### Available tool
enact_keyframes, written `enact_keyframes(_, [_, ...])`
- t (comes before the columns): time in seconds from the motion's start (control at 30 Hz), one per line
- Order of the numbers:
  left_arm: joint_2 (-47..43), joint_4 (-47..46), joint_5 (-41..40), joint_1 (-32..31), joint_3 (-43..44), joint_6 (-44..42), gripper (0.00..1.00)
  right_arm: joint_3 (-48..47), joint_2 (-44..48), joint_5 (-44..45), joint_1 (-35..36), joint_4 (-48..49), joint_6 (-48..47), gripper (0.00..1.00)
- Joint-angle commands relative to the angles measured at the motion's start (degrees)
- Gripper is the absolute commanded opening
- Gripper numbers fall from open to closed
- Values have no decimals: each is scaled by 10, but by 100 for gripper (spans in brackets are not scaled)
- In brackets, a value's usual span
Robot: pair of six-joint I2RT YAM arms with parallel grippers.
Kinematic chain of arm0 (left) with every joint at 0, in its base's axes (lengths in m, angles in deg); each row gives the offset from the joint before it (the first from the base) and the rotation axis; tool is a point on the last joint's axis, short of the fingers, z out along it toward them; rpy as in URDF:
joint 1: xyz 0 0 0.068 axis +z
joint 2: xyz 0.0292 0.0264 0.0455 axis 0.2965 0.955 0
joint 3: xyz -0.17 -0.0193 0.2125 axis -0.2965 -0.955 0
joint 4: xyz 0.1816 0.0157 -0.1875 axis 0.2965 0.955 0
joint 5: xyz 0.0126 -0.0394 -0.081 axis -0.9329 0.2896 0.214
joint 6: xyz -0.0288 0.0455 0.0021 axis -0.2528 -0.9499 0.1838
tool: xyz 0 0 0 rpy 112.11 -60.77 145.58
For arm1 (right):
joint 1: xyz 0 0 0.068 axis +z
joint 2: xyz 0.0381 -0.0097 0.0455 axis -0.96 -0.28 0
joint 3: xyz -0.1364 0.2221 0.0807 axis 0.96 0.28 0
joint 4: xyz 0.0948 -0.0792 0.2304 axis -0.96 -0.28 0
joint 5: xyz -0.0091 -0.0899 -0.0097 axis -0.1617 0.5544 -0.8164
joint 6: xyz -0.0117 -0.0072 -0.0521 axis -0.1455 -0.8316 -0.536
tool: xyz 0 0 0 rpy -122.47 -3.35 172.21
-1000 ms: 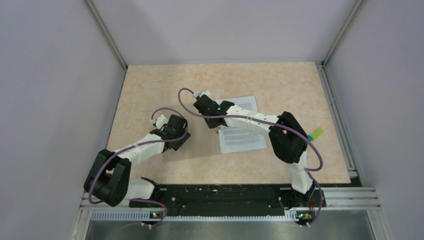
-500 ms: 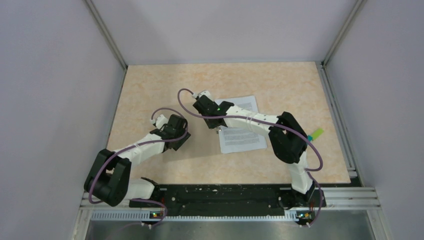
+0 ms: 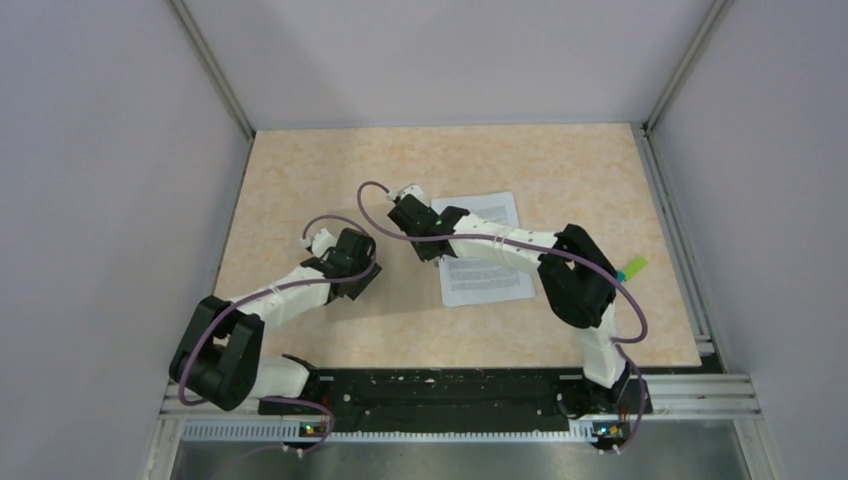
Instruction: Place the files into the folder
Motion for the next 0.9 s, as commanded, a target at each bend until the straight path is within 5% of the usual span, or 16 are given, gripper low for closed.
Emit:
enact_keyframes(0.0, [34,26,2,3,-17,22,56,36,32,6,9,0,8,0])
enact_keyframes(0.87, [51,11,-6,11,-50,64,54,189,48,3,-26,58,22,0])
